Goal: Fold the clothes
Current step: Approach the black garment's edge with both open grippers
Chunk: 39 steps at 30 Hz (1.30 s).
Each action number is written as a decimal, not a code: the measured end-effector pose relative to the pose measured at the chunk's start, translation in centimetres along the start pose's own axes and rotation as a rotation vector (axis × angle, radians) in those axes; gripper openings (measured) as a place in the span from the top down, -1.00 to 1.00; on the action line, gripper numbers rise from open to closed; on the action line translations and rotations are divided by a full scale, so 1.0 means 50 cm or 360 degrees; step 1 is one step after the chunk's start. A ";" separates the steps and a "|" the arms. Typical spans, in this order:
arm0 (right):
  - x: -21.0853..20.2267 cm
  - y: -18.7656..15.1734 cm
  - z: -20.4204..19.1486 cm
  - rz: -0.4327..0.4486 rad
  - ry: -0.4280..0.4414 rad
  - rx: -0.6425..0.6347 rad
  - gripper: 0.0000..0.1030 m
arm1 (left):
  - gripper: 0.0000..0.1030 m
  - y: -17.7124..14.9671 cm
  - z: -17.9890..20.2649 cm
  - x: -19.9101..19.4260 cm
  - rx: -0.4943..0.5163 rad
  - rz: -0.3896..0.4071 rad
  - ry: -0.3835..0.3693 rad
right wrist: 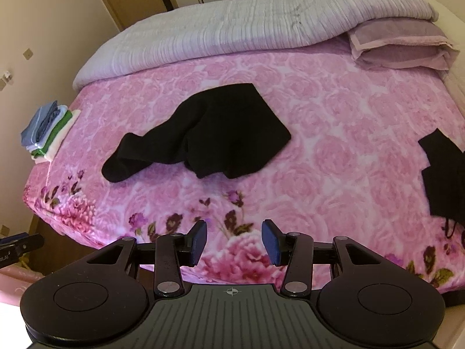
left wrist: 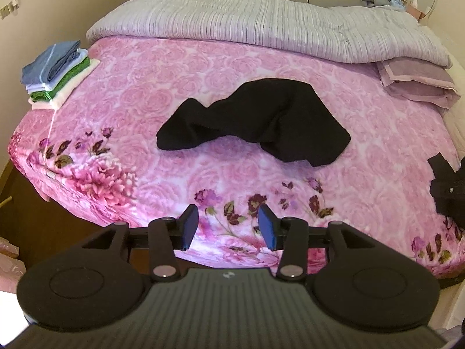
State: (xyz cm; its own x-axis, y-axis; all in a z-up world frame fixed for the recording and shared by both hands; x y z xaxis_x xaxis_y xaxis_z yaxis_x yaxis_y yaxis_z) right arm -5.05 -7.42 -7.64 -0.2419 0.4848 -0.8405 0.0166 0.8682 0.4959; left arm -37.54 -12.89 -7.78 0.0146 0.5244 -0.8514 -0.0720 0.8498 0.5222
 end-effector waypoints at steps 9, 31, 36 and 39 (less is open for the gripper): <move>0.040 0.022 -0.004 -0.0052 -0.0041 0.0068 0.11 | 0.19 0.063 -0.006 0.045 0.0083 0.0010 0.0009; 0.218 0.179 -0.060 -0.0091 -0.0283 0.0506 0.10 | 0.01 0.313 -0.169 0.317 0.0275 -0.0180 -0.0173; 0.275 0.150 -0.045 -0.0200 -0.0376 0.0609 0.10 | 0.01 0.323 -0.225 0.409 0.0236 -0.0321 -0.0179; 0.300 0.130 -0.027 -0.0287 -0.0414 0.0662 0.09 | 0.00 0.331 -0.245 0.445 0.0187 -0.0363 -0.0180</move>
State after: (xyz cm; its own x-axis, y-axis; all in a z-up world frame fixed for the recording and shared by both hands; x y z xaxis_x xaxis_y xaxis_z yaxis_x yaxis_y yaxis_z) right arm -9.90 5.35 -16.74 -0.0284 0.2882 -0.9572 0.3939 0.8833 0.2542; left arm -50.64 12.19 -18.67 0.1288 0.3157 -0.9401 0.0617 0.9436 0.3253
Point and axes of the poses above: each gripper's, at about its wrist camera, not at the fingertips, and x roughly the way its jaws point, z to its right, y to its top, the point moved 5 cm from there along x, roughly the way its jaws point, and after that the axes turned 6 degrees about -x, right-handed, at the moved point
